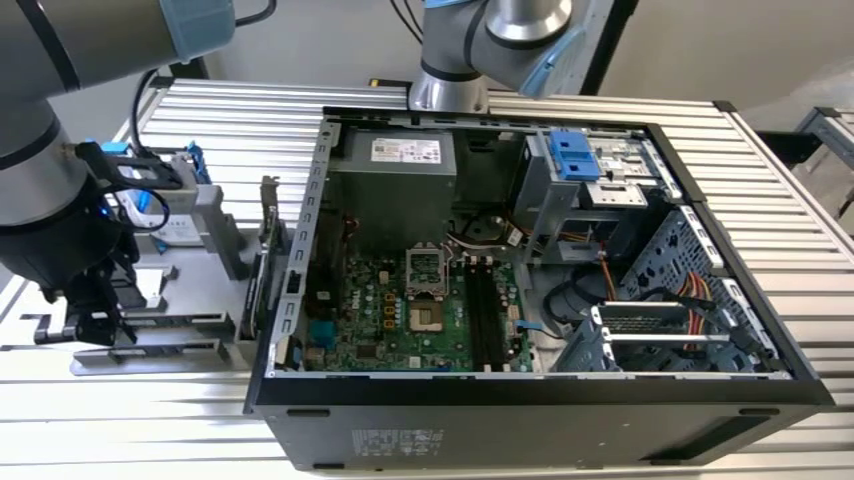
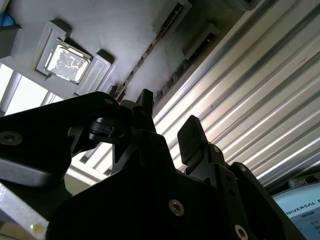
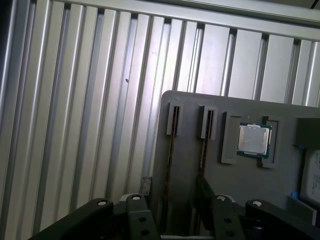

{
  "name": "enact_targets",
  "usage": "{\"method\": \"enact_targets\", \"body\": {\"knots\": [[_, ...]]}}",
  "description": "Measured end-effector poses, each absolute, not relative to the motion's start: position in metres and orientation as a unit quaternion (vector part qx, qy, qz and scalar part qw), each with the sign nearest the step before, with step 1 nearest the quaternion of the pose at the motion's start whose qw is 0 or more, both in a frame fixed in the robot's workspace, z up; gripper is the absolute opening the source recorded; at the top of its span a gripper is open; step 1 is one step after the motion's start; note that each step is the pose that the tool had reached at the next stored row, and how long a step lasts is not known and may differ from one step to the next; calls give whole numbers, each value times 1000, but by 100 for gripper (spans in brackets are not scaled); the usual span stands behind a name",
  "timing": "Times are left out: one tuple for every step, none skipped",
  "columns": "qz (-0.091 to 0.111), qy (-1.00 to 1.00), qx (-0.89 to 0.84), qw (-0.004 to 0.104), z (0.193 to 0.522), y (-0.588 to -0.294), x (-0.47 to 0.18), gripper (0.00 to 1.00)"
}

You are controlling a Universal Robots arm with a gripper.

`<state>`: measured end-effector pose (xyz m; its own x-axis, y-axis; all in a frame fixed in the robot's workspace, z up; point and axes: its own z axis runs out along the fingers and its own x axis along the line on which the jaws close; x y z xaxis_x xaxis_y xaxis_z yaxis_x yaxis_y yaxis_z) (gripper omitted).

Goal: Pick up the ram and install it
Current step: 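Pick up the ram and move it above insertion slot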

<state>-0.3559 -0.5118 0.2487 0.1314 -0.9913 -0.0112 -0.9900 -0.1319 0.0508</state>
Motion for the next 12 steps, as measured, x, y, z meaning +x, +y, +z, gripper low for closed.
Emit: {"method": "enact_targets", "body": {"knots": [[-21, -659, 752, 15, 249, -512, -356, 100], [-21, -659, 752, 15, 248, -512, -356, 100], [-21, -659, 752, 15, 248, -512, -356, 100], [-21, -659, 752, 15, 248, -512, -356, 100], [-21, -659, 752, 15, 247, -512, -356, 100], [-21, -659, 752, 15, 247, -512, -356, 100], [-21, -659, 752, 15, 247, -512, -356, 100], [-21, -659, 752, 15, 247, -512, -356, 100], [-21, -659, 752, 15, 247, -513, -356, 100], [-21, -659, 752, 15, 247, -513, -356, 100], [-21, -659, 752, 15, 247, -513, -356, 100], [-21, -659, 752, 15, 247, -513, -356, 100]]}}
